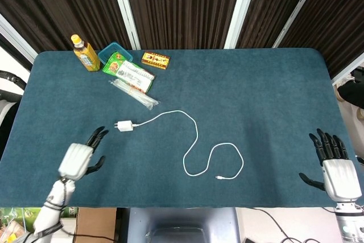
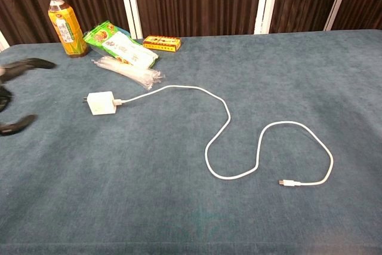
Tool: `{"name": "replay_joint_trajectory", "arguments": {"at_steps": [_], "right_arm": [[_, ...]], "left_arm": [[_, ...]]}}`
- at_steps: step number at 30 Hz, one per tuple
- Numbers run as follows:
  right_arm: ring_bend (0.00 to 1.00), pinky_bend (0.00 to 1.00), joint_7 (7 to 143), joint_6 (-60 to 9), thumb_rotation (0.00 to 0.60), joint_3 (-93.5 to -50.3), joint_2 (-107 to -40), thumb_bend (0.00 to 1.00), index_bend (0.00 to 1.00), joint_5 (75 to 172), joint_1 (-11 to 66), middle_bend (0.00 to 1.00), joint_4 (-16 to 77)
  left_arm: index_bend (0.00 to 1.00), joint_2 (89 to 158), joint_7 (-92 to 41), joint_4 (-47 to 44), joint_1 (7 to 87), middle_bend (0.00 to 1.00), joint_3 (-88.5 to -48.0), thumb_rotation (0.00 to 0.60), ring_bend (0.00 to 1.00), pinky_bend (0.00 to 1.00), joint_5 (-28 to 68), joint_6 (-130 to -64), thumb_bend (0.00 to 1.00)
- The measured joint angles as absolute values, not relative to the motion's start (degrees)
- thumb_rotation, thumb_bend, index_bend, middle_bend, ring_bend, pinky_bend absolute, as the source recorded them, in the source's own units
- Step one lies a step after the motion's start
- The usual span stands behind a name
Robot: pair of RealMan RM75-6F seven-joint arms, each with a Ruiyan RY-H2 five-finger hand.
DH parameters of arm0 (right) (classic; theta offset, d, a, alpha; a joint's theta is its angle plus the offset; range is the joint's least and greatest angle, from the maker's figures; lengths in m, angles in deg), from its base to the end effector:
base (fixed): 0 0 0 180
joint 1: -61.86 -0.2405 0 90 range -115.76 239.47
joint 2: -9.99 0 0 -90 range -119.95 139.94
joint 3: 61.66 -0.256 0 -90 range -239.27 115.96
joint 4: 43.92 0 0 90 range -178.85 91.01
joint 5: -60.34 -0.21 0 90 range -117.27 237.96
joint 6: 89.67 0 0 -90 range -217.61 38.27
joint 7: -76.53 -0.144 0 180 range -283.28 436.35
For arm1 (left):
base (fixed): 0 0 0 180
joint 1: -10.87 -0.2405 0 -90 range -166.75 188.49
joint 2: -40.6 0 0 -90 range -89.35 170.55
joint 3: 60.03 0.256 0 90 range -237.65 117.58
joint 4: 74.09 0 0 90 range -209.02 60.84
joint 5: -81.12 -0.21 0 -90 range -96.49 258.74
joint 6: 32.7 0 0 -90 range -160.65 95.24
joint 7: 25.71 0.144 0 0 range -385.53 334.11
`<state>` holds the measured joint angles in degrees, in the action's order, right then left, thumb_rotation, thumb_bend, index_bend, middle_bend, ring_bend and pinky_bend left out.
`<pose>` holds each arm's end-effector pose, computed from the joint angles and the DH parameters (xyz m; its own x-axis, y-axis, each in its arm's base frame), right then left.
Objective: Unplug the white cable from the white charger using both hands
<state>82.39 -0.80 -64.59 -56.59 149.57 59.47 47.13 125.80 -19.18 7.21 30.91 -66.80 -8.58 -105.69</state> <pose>-0.3079 -0.1676 0.1532 0.4709 0.0496 0.8808 -0.8812 -0.0211 0.4723 -0.2373 0.2634 0.0348 0.3749 0.0554 0.9254 0.8846 -0.3200 -0.3392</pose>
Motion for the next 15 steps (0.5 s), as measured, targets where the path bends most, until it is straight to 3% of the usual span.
{"name": "replay_joint_trajectory", "arguments": {"at_steps": [9, 15], "right_arm": [[0.00, 0.00, 81.88, -1.11, 0.600, -65.04, -56.31, 0.21, 0.00, 148.56, 59.43, 0.00, 47.12], [0.00, 0.00, 81.66, -1.42, 0.600, -65.13, -56.10, 0.21, 0.00, 148.09, 59.44, 0.00, 47.29]], "left_arm": [[0.19, 136.76, -4.58, -0.36, 38.99, 0.22, -73.89, 0.600, 0.96, 1.00, 4.42, -97.95, 0.40], [0.20, 142.20, -0.20, -5.96, 42.99, 0.22, -76.06, 0.600, 0.96, 1.00, 9.51, -95.38, 0.39]]}}
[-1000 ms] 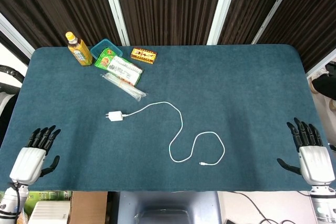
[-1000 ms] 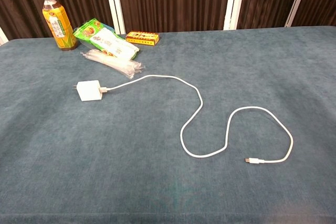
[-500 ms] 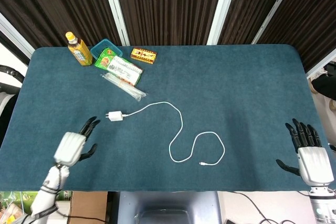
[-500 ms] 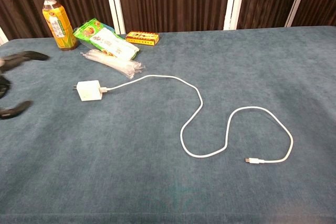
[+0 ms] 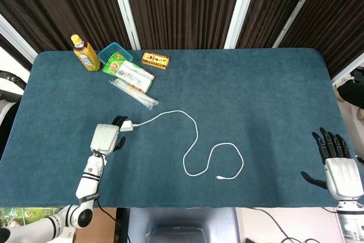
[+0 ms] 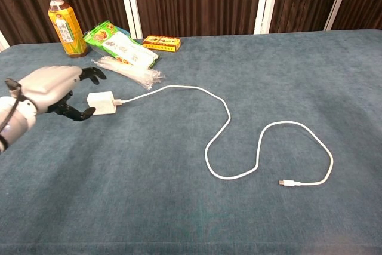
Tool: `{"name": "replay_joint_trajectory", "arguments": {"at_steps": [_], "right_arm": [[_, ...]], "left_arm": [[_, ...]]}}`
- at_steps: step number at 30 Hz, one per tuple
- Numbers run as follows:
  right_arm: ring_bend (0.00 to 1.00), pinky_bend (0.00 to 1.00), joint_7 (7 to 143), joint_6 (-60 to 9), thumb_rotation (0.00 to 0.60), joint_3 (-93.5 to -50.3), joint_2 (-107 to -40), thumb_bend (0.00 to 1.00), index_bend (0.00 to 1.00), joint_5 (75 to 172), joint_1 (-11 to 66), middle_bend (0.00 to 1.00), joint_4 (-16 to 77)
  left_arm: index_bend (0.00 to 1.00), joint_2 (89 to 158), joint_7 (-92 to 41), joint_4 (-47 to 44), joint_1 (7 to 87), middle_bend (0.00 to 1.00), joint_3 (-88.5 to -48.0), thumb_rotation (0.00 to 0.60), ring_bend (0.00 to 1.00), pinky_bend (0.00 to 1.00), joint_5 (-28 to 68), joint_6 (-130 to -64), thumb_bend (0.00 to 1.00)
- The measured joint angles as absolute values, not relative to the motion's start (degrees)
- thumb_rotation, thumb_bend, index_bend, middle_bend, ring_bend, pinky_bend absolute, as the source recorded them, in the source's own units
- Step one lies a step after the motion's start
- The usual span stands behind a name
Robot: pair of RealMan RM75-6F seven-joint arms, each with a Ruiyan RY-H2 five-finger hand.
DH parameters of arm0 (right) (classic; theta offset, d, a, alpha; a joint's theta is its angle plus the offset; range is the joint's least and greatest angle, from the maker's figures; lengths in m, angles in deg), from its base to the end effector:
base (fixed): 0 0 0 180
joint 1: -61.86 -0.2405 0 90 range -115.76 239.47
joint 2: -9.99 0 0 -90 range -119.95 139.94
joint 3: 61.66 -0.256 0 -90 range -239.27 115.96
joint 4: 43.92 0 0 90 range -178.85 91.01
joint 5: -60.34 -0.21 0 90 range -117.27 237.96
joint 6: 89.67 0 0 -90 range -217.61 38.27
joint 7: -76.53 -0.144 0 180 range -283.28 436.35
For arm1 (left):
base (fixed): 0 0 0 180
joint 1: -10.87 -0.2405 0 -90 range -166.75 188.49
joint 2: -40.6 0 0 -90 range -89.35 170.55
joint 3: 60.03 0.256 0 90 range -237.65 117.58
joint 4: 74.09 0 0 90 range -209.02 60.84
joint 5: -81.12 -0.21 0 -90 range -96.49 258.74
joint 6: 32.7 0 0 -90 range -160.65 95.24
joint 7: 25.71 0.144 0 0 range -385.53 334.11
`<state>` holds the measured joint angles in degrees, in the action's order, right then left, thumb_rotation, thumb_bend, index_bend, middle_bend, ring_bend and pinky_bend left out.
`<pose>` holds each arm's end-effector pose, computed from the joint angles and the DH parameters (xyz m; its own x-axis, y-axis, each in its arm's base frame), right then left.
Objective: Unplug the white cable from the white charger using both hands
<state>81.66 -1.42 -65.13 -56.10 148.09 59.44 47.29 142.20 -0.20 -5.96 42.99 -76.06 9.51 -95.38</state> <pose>-0.3114 -0.1698 0.1570 0.4641 0.0461 0.8846 -0.8856 0.0031 0.4644 -0.1976 0.3404 -0.0334 0.5084 0.0722 0.8581 0.8508 -0.1965 -0.4875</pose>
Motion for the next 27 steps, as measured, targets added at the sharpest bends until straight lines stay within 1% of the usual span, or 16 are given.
{"name": "replay_joint_trajectory", "arguments": {"at_steps": [7, 16, 22, 24, 27], "right_arm": [[0.00, 0.00, 81.12, -0.96, 0.600, -65.17, -55.83, 0.21, 0.00, 148.14, 59.71, 0.00, 47.40], [0.00, 0.00, 80.80, -0.53, 0.600, -65.30, -55.67, 0.21, 0.00, 148.05, 59.98, 0.00, 47.48], [0.00, 0.00, 80.93, -0.44, 0.600, -65.24, -55.73, 0.21, 0.00, 148.18, 60.07, 0.00, 47.41], [0.00, 0.00, 80.97, -0.37, 0.600, -65.25, -55.75, 0.21, 0.00, 148.21, 60.10, 0.00, 47.39], [0.00, 0.00, 81.08, -0.10, 0.600, -65.33, -55.82, 0.21, 0.00, 148.22, 60.20, 0.00, 47.34]], "left_arm": [[0.22, 146.15, 0.47, -11.57, 46.22, 0.23, -77.12, 0.600, 0.96, 1.00, 11.68, -94.30, 0.38], [0.35, 150.42, 0.83, -20.30, 49.08, 0.34, -77.65, 0.600, 0.98, 1.00, 13.48, -93.64, 0.38], [0.37, 152.39, -0.02, -24.59, 50.45, 0.36, -77.61, 0.600, 0.99, 1.00, 14.34, -92.97, 0.38], [0.40, 152.74, -0.49, -25.41, 50.72, 0.39, -77.61, 0.600, 0.99, 1.00, 14.48, -92.79, 0.38], [0.48, 153.41, -1.40, -26.93, 51.09, 0.48, -77.52, 0.600, 1.00, 1.00, 14.41, -92.82, 0.40]]}}
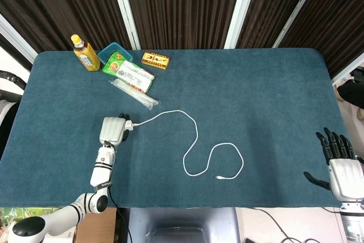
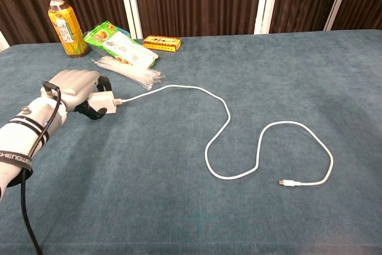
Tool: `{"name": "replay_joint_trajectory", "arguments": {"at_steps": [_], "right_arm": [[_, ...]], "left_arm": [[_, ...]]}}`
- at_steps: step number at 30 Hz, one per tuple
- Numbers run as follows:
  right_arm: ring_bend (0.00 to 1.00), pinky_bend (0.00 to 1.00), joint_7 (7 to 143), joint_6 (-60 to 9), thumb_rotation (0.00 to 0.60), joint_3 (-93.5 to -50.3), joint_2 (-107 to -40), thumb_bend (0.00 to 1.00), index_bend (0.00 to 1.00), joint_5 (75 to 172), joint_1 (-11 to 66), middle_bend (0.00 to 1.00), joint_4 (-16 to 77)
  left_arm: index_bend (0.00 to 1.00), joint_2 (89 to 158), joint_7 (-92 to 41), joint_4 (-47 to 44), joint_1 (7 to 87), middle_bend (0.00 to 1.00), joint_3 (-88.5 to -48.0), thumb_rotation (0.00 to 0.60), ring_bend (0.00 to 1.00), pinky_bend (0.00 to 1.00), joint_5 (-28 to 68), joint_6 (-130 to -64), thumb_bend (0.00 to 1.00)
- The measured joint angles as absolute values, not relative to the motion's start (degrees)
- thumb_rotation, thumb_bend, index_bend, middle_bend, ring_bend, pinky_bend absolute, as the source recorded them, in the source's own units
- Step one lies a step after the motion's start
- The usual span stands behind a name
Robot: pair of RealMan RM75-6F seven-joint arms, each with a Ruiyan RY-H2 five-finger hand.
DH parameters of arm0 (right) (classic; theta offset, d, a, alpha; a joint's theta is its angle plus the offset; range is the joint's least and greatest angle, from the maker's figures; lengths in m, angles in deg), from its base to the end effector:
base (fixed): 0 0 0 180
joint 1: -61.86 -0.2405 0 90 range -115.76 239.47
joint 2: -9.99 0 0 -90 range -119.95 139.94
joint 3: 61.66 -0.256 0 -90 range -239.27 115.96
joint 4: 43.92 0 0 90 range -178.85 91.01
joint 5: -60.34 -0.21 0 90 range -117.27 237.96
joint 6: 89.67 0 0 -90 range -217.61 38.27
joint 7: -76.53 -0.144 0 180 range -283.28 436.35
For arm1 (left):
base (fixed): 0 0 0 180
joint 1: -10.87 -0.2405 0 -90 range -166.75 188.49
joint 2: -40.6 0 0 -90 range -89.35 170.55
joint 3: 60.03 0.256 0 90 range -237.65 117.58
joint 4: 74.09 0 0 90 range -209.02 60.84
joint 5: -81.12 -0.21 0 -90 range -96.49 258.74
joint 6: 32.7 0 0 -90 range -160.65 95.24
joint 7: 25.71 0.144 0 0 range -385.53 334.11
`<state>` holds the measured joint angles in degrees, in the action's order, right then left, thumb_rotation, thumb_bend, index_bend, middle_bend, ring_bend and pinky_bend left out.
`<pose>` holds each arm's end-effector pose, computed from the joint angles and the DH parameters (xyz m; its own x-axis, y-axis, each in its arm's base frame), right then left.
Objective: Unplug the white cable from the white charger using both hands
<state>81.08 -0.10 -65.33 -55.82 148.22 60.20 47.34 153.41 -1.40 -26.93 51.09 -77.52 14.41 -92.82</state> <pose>-0.3120 -0.1662 0.1619 0.4588 0.0668 0.8860 -0.8883 0.0142 0.4590 -0.1976 0.3785 -0.0674 0.5745 0.0635 0.8160 0.8157 -0.1263 -0.5644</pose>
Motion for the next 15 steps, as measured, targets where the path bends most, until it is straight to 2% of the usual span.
{"name": "replay_joint_trajectory", "arguments": {"at_steps": [5, 9, 13, 15], "right_arm": [[0.00, 0.00, 81.41, -0.23, 0.600, -65.27, -56.07, 0.21, 0.00, 148.42, 60.11, 0.00, 47.18], [0.00, 0.00, 81.41, -0.33, 0.600, -65.16, -56.80, 0.21, 0.00, 149.53, 59.66, 0.00, 46.70], [0.00, 0.00, 80.72, -1.55, 0.600, -64.81, -57.36, 0.21, 0.00, 151.37, 58.32, 0.00, 46.60], [0.00, 0.00, 80.23, -2.82, 0.600, -64.86, -57.46, 0.21, 0.03, 152.17, 57.04, 0.00, 47.43]], "left_arm": [[0.57, 154.30, -3.19, -27.77, 51.38, 0.60, -77.57, 0.600, 1.00, 1.00, 14.45, -93.22, 0.43], [0.69, 154.17, -4.99, -26.41, 51.03, 0.73, -77.38, 0.600, 1.00, 1.00, 13.94, -94.24, 0.53], [0.71, 152.26, -6.33, -21.42, 49.86, 0.76, -76.57, 0.600, 1.00, 1.00, 12.87, -95.60, 0.57], [0.72, 150.82, -6.47, -18.04, 49.16, 0.76, -75.96, 0.600, 1.00, 1.00, 12.16, -96.46, 0.58]]}}
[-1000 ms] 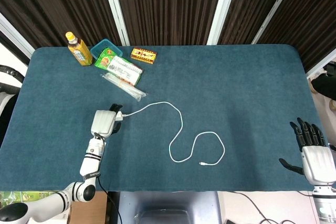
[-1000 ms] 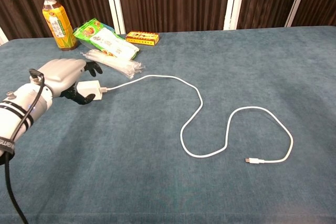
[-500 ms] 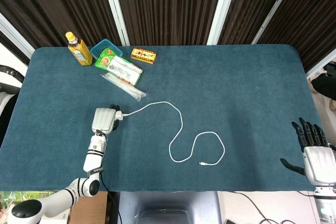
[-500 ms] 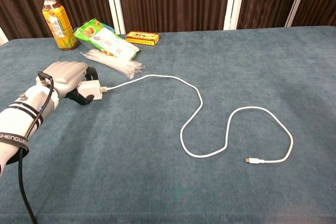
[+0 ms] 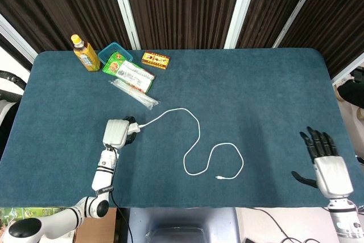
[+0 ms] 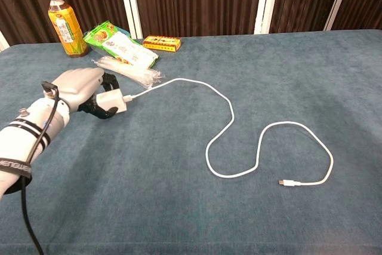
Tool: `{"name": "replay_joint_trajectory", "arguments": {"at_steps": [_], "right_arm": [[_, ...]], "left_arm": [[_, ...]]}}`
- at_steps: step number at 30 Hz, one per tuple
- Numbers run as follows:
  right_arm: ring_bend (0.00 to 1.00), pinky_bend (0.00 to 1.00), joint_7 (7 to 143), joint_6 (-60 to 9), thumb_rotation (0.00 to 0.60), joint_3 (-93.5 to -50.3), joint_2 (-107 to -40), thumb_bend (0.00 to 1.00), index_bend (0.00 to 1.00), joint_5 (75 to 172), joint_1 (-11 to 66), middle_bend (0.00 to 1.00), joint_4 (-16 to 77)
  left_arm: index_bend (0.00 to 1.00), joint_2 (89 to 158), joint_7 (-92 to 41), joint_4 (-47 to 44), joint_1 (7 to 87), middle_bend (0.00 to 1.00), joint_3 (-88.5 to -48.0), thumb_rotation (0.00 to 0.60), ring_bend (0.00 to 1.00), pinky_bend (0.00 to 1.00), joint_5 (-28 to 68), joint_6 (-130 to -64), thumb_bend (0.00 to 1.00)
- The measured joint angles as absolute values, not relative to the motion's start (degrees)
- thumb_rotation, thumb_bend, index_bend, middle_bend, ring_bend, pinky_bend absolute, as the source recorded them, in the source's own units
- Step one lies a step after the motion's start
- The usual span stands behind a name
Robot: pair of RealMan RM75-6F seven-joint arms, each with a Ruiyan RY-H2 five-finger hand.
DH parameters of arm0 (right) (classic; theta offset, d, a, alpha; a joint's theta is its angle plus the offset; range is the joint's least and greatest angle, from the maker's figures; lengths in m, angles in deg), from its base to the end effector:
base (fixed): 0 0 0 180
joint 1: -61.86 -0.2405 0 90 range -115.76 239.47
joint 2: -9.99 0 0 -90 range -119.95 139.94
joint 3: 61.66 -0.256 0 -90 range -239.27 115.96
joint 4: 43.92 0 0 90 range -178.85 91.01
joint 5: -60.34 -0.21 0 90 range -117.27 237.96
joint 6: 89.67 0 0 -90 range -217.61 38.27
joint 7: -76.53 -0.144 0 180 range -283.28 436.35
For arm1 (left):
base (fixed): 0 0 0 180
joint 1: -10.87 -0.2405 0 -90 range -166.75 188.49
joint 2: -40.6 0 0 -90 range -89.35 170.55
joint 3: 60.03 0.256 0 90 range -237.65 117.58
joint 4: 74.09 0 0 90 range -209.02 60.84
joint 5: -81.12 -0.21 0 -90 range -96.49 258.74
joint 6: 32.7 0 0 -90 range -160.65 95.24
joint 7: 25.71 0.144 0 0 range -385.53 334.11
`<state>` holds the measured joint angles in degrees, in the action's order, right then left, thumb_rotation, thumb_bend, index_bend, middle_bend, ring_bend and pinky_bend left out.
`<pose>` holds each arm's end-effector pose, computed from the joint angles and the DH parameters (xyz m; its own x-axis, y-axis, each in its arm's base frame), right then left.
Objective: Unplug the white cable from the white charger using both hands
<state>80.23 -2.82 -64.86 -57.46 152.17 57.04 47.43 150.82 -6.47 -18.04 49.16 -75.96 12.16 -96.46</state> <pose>-0.2936 -0.1809 0.1416 0.4209 0.0385 0.9063 -0.8998 -0.1091 0.4225 -0.1799 0.3601 -0.0645 0.4447 0.0563 0.8939 0.8849 -0.1819 -0.4288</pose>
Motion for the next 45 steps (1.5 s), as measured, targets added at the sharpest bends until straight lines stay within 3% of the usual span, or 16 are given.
{"name": "replay_joint_trajectory", "arguments": {"at_steps": [6, 10, 16, 27, 45], "right_arm": [[0.00, 0.00, 82.27, -7.57, 0.600, -66.71, -58.27, 0.23, 0.25, 153.65, 51.77, 0.00, 52.92], [0.00, 0.00, 87.29, -11.88, 0.600, -69.17, -59.99, 0.27, 0.35, 152.43, 47.74, 0.02, 56.80], [0.00, 0.00, 93.56, -18.51, 0.600, -73.81, -67.74, 0.36, 0.49, 148.18, 39.22, 0.08, 59.36], [0.00, 0.00, 101.08, -26.07, 0.600, -78.67, -83.89, 0.38, 0.55, 138.74, 27.64, 0.10, 55.60], [0.00, 0.00, 101.49, -27.62, 0.600, -77.67, -92.11, 0.42, 0.60, 133.95, 21.77, 0.13, 50.84]], "left_arm": [[0.72, 144.64, -5.06, -2.99, 46.27, 0.77, -73.00, 0.600, 1.00, 1.00, 9.43, -99.76, 0.58], [0.72, 140.47, -1.93, 7.72, 44.08, 0.77, -70.18, 0.600, 1.00, 1.00, 7.30, -102.34, 0.58], [0.72, 137.41, 4.85, 17.70, 41.78, 0.77, -66.84, 0.600, 1.00, 1.00, 4.09, -106.07, 0.58], [0.72, 137.08, 10.14, 23.81, 40.73, 0.77, -66.43, 0.600, 1.00, 1.00, 2.78, -108.47, 0.58], [0.72, 137.60, 12.40, 25.01, 40.54, 0.78, -66.87, 0.600, 1.00, 1.00, 1.75, -109.08, 0.58]]}}
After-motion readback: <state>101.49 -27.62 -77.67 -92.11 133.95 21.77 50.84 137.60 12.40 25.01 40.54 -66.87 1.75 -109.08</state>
